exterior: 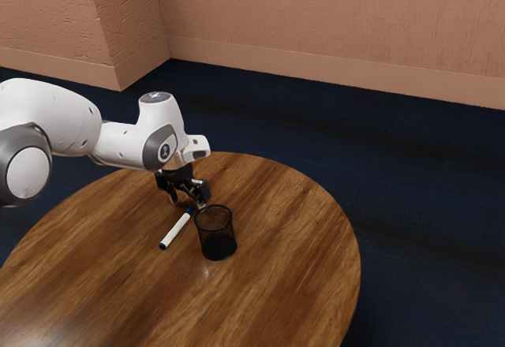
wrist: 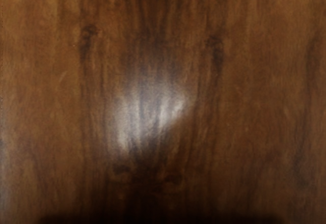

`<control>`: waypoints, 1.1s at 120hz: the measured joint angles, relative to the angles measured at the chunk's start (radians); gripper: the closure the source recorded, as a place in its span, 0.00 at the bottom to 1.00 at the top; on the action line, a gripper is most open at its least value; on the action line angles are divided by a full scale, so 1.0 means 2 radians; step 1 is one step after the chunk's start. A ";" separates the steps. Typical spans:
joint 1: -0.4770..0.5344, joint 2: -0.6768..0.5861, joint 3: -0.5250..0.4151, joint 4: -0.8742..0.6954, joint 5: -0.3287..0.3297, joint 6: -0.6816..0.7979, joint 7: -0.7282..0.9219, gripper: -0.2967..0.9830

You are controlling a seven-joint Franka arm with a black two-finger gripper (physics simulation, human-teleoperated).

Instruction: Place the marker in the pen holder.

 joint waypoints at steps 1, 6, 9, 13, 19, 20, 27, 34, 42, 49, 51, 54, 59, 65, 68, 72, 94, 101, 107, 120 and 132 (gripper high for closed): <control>0.000 0.000 0.000 0.000 0.000 0.000 0.000 0.26; 0.000 -0.001 0.000 0.001 -0.001 0.000 0.000 0.29; 0.000 -0.001 0.000 0.003 -0.001 0.000 0.000 0.31; 0.000 -0.001 0.000 0.004 -0.001 0.000 0.000 0.34; 0.000 -0.001 0.000 0.004 -0.002 0.000 -0.001 0.39; 0.000 -0.001 0.000 0.004 -0.002 0.000 -0.001 0.40; -0.001 -0.001 0.000 0.005 -0.002 0.000 -0.001 0.44; -0.001 -0.001 0.000 0.005 -0.003 0.000 -0.001 0.47; -0.001 -0.001 0.000 0.005 -0.003 0.000 -0.001 0.50; -0.001 -0.001 0.000 0.005 -0.004 0.000 -0.002 0.51; -0.001 -0.001 0.000 0.004 -0.004 0.000 -0.002 0.52; -0.003 -0.002 0.000 0.004 -0.004 0.000 -0.002 0.52; -0.005 -0.003 0.000 0.002 -0.007 0.000 -0.002 0.53; -0.005 -0.005 0.000 0.000 -0.011 0.000 -0.002 0.53; -0.005 -0.006 0.000 -0.003 -0.014 0.000 -0.002 0.54; -0.006 -0.010 0.000 -0.008 -0.020 0.001 -0.002 0.54; -0.005 -0.031 0.001 -0.034 -0.037 0.002 -0.003 0.55; -0.005 -0.035 0.001 -0.043 -0.040 0.003 -0.003 0.55; -0.005 -0.040 0.002 -0.056 -0.042 0.008 -0.003 0.55; -0.005 -0.043 0.002 -0.064 -0.045 0.015 -0.003 0.54; -0.005 -0.045 0.002 -0.064 -0.046 0.020 -0.003 0.56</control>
